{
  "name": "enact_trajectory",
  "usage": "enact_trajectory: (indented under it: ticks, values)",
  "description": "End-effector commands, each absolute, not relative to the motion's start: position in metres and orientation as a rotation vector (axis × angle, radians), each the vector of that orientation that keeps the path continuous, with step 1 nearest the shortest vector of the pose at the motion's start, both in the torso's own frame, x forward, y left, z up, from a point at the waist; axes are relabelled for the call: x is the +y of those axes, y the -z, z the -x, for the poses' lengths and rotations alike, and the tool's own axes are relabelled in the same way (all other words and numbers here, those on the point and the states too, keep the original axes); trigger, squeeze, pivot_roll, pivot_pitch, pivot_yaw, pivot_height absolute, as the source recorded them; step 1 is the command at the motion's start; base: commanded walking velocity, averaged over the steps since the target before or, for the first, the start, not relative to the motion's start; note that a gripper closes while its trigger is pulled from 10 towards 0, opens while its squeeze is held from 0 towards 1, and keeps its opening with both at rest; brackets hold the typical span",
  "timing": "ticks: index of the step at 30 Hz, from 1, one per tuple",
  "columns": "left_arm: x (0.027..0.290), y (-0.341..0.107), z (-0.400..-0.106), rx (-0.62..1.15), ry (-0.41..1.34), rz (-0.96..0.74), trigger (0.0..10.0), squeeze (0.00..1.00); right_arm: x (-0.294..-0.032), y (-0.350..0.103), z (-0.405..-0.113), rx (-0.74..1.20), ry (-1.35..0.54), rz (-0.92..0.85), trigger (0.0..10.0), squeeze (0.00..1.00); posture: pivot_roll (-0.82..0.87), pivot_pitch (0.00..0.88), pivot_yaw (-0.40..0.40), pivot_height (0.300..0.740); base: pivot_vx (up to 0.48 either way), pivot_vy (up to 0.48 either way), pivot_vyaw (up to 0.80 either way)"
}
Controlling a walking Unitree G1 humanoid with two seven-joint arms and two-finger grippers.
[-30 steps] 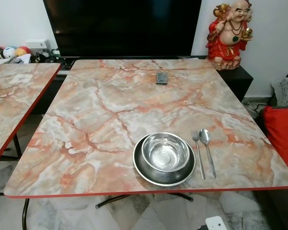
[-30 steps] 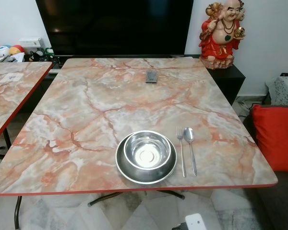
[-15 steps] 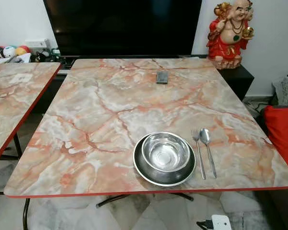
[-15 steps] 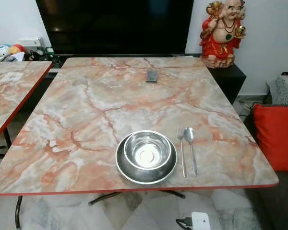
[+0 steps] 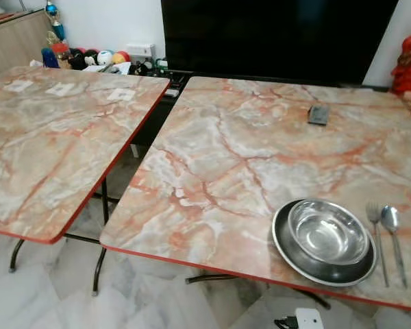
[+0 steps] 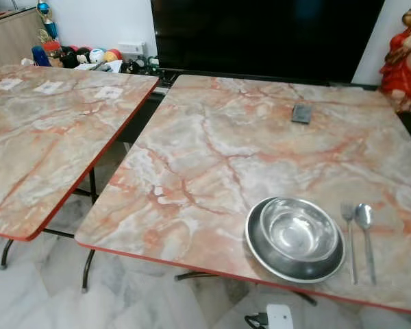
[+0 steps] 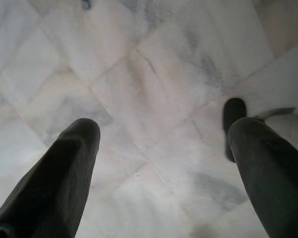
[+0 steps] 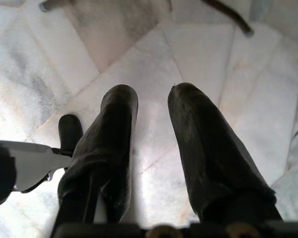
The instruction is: Setting the table
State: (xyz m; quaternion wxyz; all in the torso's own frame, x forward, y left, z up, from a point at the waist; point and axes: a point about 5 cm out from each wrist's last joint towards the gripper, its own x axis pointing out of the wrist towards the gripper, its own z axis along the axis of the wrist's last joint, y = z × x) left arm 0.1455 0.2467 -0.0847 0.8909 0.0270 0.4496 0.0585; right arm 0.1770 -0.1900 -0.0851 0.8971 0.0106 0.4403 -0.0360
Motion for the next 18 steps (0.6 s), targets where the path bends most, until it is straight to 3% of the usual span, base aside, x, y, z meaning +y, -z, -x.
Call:
enact_trajectory:
  ticks: [1, 11, 18]
  values:
    - [0.247, 0.087, -0.14, 0.956, -0.126, -0.039, 10.0, 0.0, -0.193, 0.089, -0.169, 0.945, 0.091, -0.028, 10.0, 0.0, 0.02, 0.059, 0.009, 0.74, 0.0, 0.48, 0.0]
    - [0.231, 0.09, -0.144, 0.951, -0.106, -0.034, 10.0, 0.0, -0.198, 0.091, -0.162, 0.967, 0.113, -0.035, 10.0, 0.0, 0.02, 0.047, 0.008, 0.74, 0.0, 0.48, 0.0]
    - [0.245, 0.087, -0.143, 0.954, -0.122, -0.038, 10.0, 0.0, -0.202, 0.092, -0.159, 0.977, 0.114, -0.031, 10.0, 0.0, 0.02, 0.041, 0.006, 0.74, 0.0, 0.48, 0.0]
